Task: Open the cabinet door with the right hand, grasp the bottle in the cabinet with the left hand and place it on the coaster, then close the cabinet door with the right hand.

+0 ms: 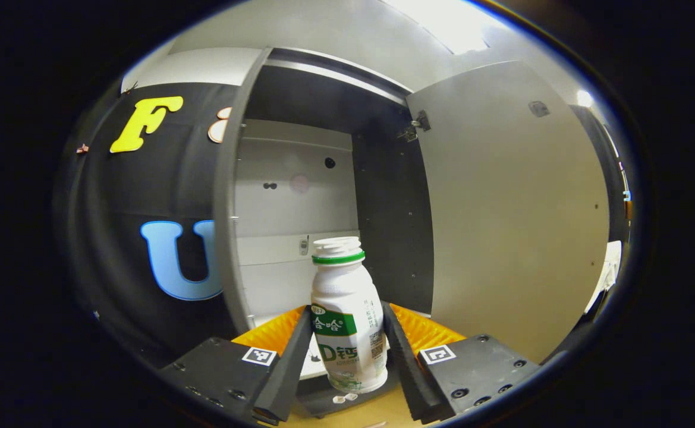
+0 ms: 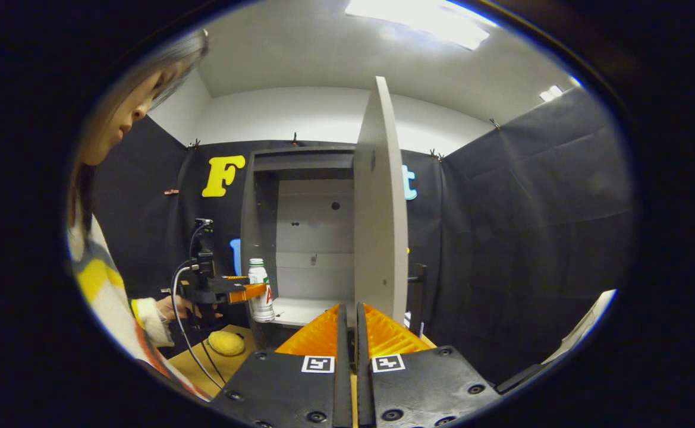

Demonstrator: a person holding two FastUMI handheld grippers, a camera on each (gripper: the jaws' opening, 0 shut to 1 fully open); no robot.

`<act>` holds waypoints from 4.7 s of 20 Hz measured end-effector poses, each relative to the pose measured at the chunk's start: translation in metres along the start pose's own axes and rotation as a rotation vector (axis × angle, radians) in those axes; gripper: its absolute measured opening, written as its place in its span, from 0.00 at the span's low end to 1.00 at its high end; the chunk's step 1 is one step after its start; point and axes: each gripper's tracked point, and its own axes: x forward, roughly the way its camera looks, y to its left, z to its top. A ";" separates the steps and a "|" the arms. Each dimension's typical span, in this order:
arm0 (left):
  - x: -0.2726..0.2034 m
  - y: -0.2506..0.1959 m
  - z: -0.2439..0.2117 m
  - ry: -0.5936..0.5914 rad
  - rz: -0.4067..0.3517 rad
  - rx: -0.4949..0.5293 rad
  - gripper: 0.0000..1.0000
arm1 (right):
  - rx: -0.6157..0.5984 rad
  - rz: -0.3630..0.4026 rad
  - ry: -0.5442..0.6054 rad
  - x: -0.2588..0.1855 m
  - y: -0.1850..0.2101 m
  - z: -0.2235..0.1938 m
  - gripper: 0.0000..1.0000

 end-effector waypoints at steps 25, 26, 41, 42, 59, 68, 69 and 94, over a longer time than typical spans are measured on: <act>-0.235 -0.029 -0.179 0.155 0.716 -0.072 0.74 | -0.133 0.709 0.176 0.089 0.171 -0.164 0.60; -0.234 -0.029 -0.189 0.151 0.727 -0.061 0.73 | -0.109 0.736 0.189 0.088 0.180 -0.177 0.65; -0.201 -0.043 -0.349 0.190 0.637 0.032 0.74 | -0.078 0.619 0.352 0.113 0.165 -0.343 0.98; -0.198 -0.045 -0.354 0.189 0.625 0.024 0.74 | -0.078 0.623 0.359 0.112 0.165 -0.346 0.98; -0.196 -0.036 -0.312 0.151 0.622 0.077 0.96 | -0.129 0.640 0.344 0.111 0.174 -0.316 0.98; -0.175 -0.053 -0.160 0.015 0.510 0.059 1.00 | -0.146 0.487 0.285 0.109 0.143 -0.214 0.98; -0.176 -0.056 -0.142 0.005 0.494 0.052 1.00 | -0.129 0.489 0.288 0.104 0.141 -0.201 0.98; -0.114 -0.165 0.008 -0.044 0.173 0.005 0.99 | 0.012 0.055 0.111 -0.012 -0.111 -0.038 1.00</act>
